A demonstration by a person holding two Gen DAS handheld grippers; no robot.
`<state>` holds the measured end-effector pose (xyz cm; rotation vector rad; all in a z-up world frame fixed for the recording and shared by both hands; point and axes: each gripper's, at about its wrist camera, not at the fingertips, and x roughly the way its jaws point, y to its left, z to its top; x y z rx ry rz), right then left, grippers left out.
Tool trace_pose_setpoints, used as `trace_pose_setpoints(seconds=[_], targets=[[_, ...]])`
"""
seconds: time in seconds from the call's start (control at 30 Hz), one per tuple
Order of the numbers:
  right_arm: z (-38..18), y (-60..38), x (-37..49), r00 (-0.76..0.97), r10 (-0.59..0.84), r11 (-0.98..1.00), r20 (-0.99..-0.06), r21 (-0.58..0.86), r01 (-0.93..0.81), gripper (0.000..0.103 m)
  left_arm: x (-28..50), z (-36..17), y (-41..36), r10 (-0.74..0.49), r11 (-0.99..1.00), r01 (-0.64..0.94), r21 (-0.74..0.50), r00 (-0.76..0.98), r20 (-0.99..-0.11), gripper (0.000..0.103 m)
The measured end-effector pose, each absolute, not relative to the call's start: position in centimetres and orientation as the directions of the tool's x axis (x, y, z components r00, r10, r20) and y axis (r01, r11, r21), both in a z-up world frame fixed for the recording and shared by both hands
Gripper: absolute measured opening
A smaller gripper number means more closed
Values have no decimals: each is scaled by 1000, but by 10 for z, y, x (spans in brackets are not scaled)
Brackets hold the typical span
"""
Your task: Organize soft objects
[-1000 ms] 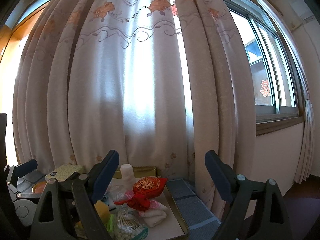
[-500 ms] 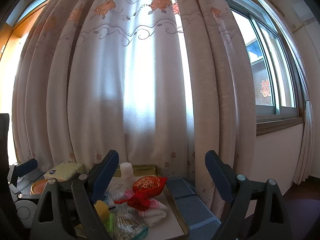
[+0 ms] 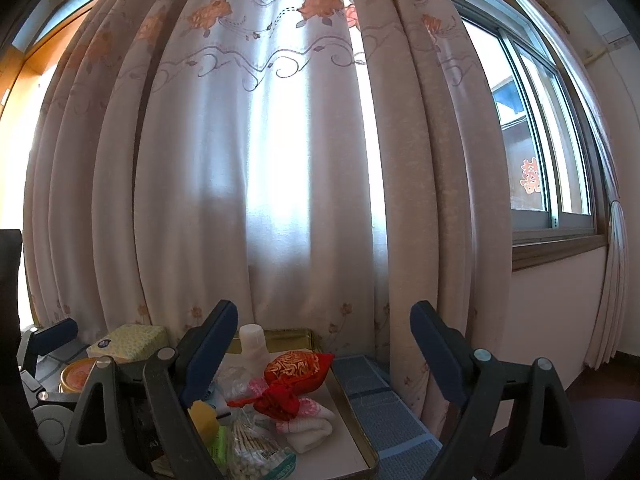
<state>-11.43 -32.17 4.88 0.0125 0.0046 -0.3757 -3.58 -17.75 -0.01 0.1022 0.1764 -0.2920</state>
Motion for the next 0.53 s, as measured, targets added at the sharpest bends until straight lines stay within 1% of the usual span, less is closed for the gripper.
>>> trace_pose_setpoints(seconds=[0.17, 0.53], targets=[[48, -322, -114, 930, -368, 930, -9, 13, 368, 90, -36, 0, -176, -302, 945, 319, 65, 934, -193, 103], [48, -323, -112, 929, -369, 929, -15, 13, 369, 90, -37, 1, -175, -300, 946, 318, 69, 934, -195, 103]])
